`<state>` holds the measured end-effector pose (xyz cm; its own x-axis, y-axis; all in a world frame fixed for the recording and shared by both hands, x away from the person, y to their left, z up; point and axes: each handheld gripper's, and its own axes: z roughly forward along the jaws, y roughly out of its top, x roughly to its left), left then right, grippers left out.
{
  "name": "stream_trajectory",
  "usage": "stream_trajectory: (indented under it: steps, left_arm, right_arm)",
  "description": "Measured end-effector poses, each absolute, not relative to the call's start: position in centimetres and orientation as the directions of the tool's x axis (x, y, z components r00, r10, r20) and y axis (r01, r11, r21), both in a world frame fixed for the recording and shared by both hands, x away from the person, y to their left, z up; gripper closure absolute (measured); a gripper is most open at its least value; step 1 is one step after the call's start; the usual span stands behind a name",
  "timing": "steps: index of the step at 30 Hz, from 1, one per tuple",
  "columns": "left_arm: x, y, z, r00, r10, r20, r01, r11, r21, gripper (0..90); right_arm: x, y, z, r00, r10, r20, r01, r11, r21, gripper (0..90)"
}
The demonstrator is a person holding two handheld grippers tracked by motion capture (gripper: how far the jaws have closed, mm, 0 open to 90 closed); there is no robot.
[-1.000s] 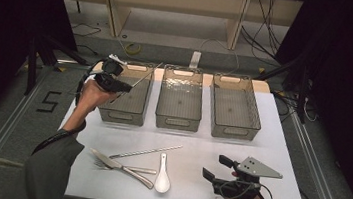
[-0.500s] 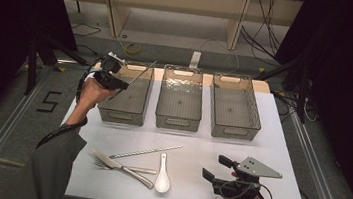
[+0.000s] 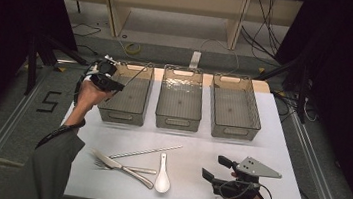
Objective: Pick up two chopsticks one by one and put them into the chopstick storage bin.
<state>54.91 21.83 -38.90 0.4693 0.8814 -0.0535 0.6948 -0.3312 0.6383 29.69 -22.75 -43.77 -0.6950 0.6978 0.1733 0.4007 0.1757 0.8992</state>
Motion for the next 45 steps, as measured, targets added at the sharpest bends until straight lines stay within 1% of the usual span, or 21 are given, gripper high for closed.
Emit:
stream_trajectory:
  steps: [2, 12, 15, 16, 17, 18, 19, 20, 21, 22, 23, 25, 28, 29, 30, 32, 34, 37, 38, 42, 45]
  left_arm:
    - [54.9, 22.1, -39.2, 0.459, 0.885, -0.073, 0.697, -0.308, 0.648, 84.6]
    - [55.0, 22.3, -40.1, 0.451, 0.891, -0.06, 0.704, -0.314, 0.637, 84.3]
    - [55.2, 22.4, -40.4, 0.426, 0.901, -0.079, 0.712, -0.28, 0.644, 82.8]
    - [55.2, 22.4, -40.5, 0.421, 0.903, -0.085, 0.713, -0.271, 0.647, 73.5]
    - [55.2, 22.4, -40.5, 0.423, 0.902, -0.088, 0.712, -0.271, 0.648, 73.5]
    - [55.1, 22.4, -40.4, 0.425, 0.901, -0.09, 0.71, -0.27, 0.651, 68.9]
    - [55.0, 22.4, -40.3, 0.429, 0.898, -0.091, 0.705, -0.27, 0.655, 68.9]
    - [55.0, 22.4, -40.1, 0.428, 0.898, -0.101, 0.704, -0.262, 0.66, 62.6]
    - [54.8, 22.5, -39.9, 0.433, 0.894, -0.117, 0.708, -0.257, 0.658, 62.6]
    - [54.7, 22.5, -39.7, 0.438, 0.889, -0.134, 0.709, -0.251, 0.659, 56.4]
    - [54.5, 22.4, -39.4, 0.447, 0.883, -0.14, 0.708, -0.254, 0.66, 56.4]
    - [53.9, 22.1, -39.0, 0.461, 0.874, -0.153, 0.702, -0.254, 0.666, 50.7]
    - [52.8, 21.7, -38.3, 0.469, 0.872, -0.14, 0.677, -0.253, 0.692, 39.2]
    - [52.4, 21.5, -38.2, 0.48, 0.866, -0.137, 0.674, -0.264, 0.69, 39.2]
    - [51.9, 21.2, -38.1, 0.491, 0.861, -0.133, 0.671, -0.276, 0.688, 34.5]
    - [51.0, 20.8, -37.8, 0.509, 0.85, -0.134, 0.666, -0.29, 0.687, 32.8]
    - [49.4, 20.4, -37.7, 0.539, 0.825, -0.171, 0.656, -0.283, 0.7, 29.0]
    - [48.3, 20.1, -37.7, 0.556, 0.813, -0.17, 0.64, -0.289, 0.712, 27.4]
    - [47.8, 19.5, -37.6, 0.565, 0.813, -0.142, 0.642, -0.325, 0.694, 26.2]
    - [46.3, 18.3, -37.5, 0.611, 0.782, -0.119, 0.618, -0.378, 0.689, 25.1]
    - [45.9, 18.0, -37.7, 0.613, 0.782, -0.115, 0.619, -0.385, 0.685, 24.9]
  right_arm:
    - [29.7, -22.7, -43.8, -0.694, 0.698, 0.175, 0.402, 0.175, 0.899, 26.0]
    - [29.7, -22.8, -43.8, -0.693, 0.699, 0.176, 0.403, 0.174, 0.898, 26.1]
    - [29.7, -22.8, -43.8, -0.692, 0.699, 0.178, 0.404, 0.171, 0.899, 26.1]
    - [29.7, -22.8, -43.8, -0.692, 0.7, 0.18, 0.406, 0.171, 0.898, 26.1]
    - [29.7, -22.8, -43.8, -0.692, 0.7, 0.18, 0.406, 0.171, 0.898, 26.1]
    - [29.6, -22.8, -43.8, -0.692, 0.7, 0.178, 0.404, 0.171, 0.899, 26.2]
    - [29.6, -22.8, -43.8, -0.692, 0.7, 0.178, 0.404, 0.171, 0.899, 26.2]
    - [29.7, -22.9, -43.8, -0.693, 0.699, 0.176, 0.401, 0.17, 0.9, 26.2]
    - [29.7, -22.9, -43.8, -0.693, 0.699, 0.176, 0.401, 0.17, 0.9, 26.2]
    - [29.7, -22.9, -43.8, -0.691, 0.7, 0.18, 0.405, 0.169, 0.899, 26.2]
    - [29.7, -22.9, -43.8, -0.691, 0.7, 0.18, 0.405, 0.169, 0.899, 26.2]
    - [29.7, -22.9, -43.7, -0.691, 0.7, 0.178, 0.405, 0.171, 0.898, 26.2]
    - [29.6, -22.8, -43.7, -0.69, 0.702, 0.174, 0.403, 0.174, 0.899, 26.2]
    - [29.6, -22.8, -43.7, -0.69, 0.702, 0.174, 0.403, 0.174, 0.899, 26.2]
    - [29.6, -22.9, -43.8, -0.691, 0.702, 0.174, 0.399, 0.169, 0.901, 26.2]
    - [29.6, -22.9, -43.7, -0.689, 0.703, 0.175, 0.402, 0.17, 0.9, 26.2]
    - [29.6, -22.9, -43.7, -0.689, 0.704, 0.173, 0.399, 0.169, 0.901, 26.1]
    - [29.6, -22.9, -43.7, -0.688, 0.704, 0.174, 0.399, 0.167, 0.902, 26.1]
    - [29.6, -22.9, -43.7, -0.688, 0.704, 0.174, 0.4, 0.168, 0.901, 26.1]
    - [29.4, -22.9, -43.5, -0.69, 0.704, 0.17, 0.393, 0.168, 0.904, 26.1]
    - [29.4, -23.0, -43.5, -0.688, 0.706, 0.168, 0.389, 0.163, 0.907, 26.1]
